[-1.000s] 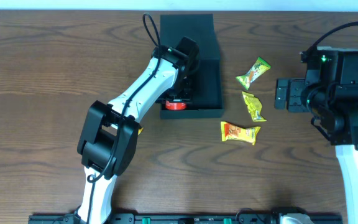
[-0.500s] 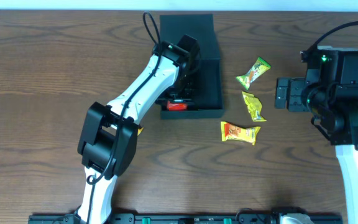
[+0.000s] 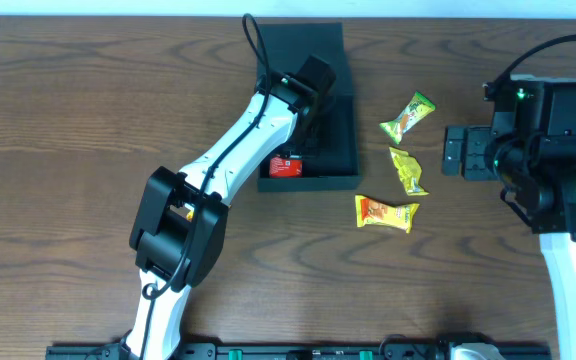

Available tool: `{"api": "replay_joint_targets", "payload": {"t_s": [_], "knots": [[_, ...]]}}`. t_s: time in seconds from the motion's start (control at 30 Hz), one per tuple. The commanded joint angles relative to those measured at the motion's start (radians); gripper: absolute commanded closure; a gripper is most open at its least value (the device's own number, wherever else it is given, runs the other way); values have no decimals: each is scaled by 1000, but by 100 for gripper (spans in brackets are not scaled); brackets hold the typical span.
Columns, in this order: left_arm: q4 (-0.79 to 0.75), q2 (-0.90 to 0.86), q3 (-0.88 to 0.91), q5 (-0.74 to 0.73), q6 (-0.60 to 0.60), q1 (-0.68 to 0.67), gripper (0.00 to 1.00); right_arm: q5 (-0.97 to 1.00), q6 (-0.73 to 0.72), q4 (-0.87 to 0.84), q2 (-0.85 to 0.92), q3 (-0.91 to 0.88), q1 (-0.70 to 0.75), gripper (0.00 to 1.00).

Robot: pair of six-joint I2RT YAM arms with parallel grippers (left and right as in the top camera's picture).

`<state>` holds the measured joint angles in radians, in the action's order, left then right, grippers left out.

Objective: Pack container
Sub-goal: 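Release the can in the box and withdraw the left gripper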

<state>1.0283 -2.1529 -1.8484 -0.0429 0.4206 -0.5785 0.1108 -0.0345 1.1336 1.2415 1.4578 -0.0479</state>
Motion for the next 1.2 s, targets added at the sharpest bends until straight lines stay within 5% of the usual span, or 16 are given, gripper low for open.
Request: {"api": "replay_joint_targets", "payload": {"t_s": [0.0,0.13,0.3,0.57,1.17], "knots": [[-25,2,-22,58,-2,2,34,14,-9,5,-2,12,3,1],[-114,2,-22,60,-38,2,39,18,-9,7,-2,12,3,1],[-262,-8,-21,108,-90,8,76,21,-9,8,-2,12,3,1],[-309,-86,-21,105,-129,60,92,58,-10,23,-2,12,3,1],[-269,-123,-22,39,-129,80,94,58,-11,29,-2,12,3,1]]}}
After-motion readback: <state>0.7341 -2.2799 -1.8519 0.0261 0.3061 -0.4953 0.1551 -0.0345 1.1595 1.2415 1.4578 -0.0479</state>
